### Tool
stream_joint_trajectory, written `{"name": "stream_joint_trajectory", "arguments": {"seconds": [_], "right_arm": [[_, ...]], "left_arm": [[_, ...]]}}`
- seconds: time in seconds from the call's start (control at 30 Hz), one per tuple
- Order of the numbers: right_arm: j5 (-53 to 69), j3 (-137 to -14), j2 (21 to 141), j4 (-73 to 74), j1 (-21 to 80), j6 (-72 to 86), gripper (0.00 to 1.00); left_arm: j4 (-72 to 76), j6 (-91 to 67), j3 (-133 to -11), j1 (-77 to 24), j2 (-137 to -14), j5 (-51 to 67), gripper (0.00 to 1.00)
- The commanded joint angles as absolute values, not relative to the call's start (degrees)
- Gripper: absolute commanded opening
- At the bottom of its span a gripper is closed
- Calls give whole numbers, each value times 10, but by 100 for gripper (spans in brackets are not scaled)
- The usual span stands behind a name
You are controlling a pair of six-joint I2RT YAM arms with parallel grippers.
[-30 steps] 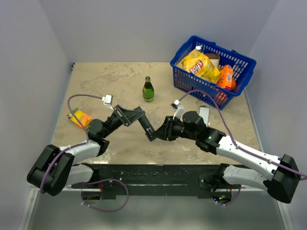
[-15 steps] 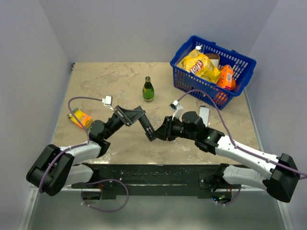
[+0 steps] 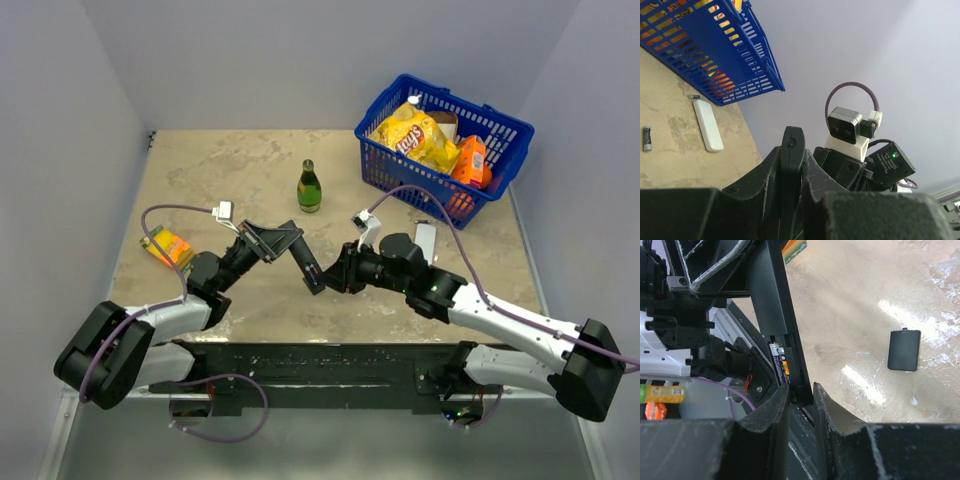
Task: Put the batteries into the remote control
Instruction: Load the battery into the remote control.
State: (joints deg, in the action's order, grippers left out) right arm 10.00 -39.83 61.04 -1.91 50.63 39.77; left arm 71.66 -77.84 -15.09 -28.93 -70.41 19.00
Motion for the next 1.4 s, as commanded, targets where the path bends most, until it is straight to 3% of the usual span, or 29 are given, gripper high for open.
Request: {"name": "stream_joint_trajectory", "arguments": {"seconds": [0.0,0.23,0.47,0.6,0.93,1.07,1.37], "right_arm": [[15,-426,635,-129,501,366,20],[12,-429,605,-93,501,353,26],[13,-445,556,-12,501,328,51],[14,-449,537,24,501,321,60],[162,-432,575,-31,502,306,70],[174,-434,598,-52,503,301,69],[252,-430,646,-117,504,308,53]], "left_arm": [[870,-849,-157,-341,-682,285,0],[848,-824,-159,-323,-680,294,0],[774,-745,-171,-274,-675,310,0],[735,-715,-174,-266,-666,312,0],[661,-664,-207,-261,-638,327,0],[653,-664,-215,-260,-625,330,0],[657,-673,-222,-261,-618,340,0]]}}
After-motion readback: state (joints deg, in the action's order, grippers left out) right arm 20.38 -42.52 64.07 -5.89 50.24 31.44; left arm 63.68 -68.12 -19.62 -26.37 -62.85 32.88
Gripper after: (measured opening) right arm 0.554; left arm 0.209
